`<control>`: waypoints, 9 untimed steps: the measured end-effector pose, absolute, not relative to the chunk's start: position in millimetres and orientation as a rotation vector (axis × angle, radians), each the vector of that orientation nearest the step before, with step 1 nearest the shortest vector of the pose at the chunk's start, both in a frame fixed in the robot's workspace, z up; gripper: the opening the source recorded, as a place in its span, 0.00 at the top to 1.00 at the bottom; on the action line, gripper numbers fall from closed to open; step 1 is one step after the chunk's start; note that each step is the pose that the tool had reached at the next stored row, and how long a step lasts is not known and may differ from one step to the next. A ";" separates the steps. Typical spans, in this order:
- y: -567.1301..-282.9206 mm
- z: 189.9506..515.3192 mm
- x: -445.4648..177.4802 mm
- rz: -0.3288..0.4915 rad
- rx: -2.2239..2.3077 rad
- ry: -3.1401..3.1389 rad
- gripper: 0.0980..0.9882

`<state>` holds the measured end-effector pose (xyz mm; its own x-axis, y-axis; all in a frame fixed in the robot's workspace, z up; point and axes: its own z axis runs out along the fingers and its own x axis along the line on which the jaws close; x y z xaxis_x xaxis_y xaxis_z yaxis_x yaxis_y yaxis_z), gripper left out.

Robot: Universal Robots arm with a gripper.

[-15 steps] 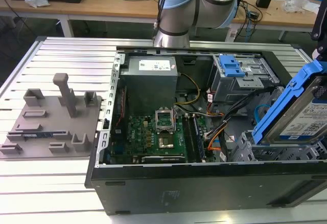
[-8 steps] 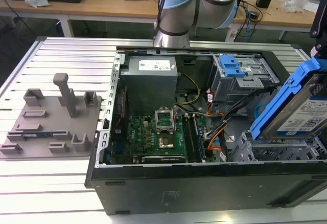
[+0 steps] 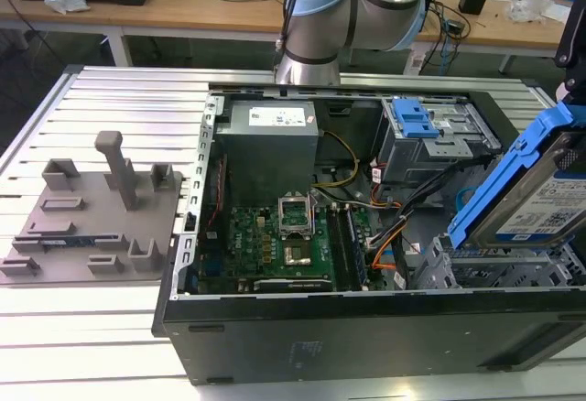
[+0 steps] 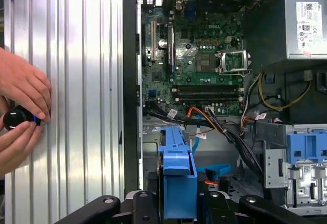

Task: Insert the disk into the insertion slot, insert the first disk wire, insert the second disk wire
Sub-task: 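Insert the disk into the insertion slot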

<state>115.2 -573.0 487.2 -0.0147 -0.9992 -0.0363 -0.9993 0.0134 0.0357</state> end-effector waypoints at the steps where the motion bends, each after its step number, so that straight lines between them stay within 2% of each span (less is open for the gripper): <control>1: -573.0 486.9 115.2 0.077 -2.203 2.234 0.70; 9: -573.0 484.7 115.1 0.049 -2.193 2.220 0.70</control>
